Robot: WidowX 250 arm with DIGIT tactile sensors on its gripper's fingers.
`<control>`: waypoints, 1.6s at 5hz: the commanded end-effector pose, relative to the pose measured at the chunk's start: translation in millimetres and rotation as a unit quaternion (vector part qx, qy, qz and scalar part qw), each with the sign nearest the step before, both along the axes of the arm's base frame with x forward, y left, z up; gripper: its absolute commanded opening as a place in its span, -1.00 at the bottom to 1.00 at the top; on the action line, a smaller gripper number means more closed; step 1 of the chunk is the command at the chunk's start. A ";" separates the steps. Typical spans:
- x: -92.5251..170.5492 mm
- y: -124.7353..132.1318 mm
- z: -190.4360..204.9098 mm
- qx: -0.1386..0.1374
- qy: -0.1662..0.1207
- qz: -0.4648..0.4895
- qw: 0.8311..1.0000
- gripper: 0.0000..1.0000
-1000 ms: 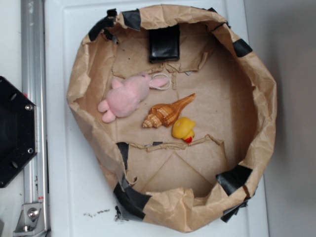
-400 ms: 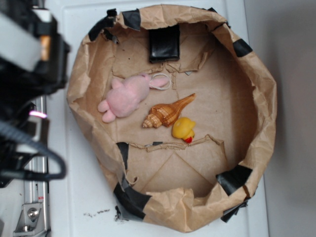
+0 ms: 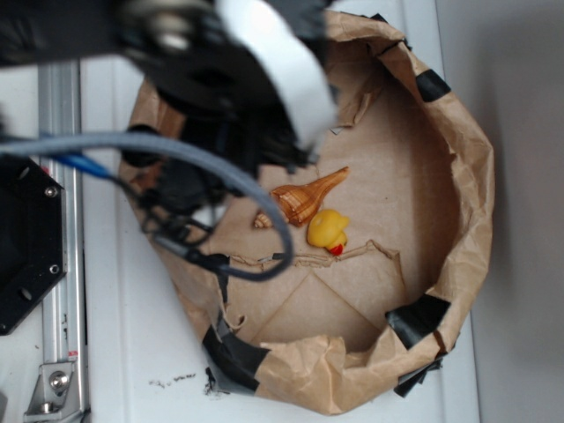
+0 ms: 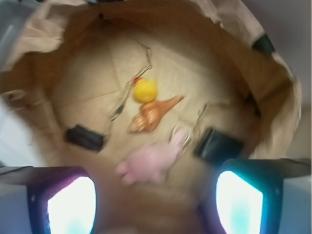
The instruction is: Grab the yellow duck.
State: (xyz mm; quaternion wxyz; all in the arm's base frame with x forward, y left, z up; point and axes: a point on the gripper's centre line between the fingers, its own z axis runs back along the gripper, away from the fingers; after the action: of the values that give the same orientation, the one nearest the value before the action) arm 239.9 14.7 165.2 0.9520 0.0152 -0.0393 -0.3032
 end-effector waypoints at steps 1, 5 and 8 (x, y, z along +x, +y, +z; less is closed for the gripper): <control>42.5 -1.3 -38.6 -0.010 -0.084 -0.020 0.996 1.00; 49.4 -10.1 -65.0 -0.019 -0.065 0.001 0.998 1.00; 56.3 -15.9 -82.9 -0.031 -0.076 0.003 0.997 1.00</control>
State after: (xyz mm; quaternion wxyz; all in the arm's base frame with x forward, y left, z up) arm 287.1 8.6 68.0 0.9521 -0.0002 -0.0953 -0.2905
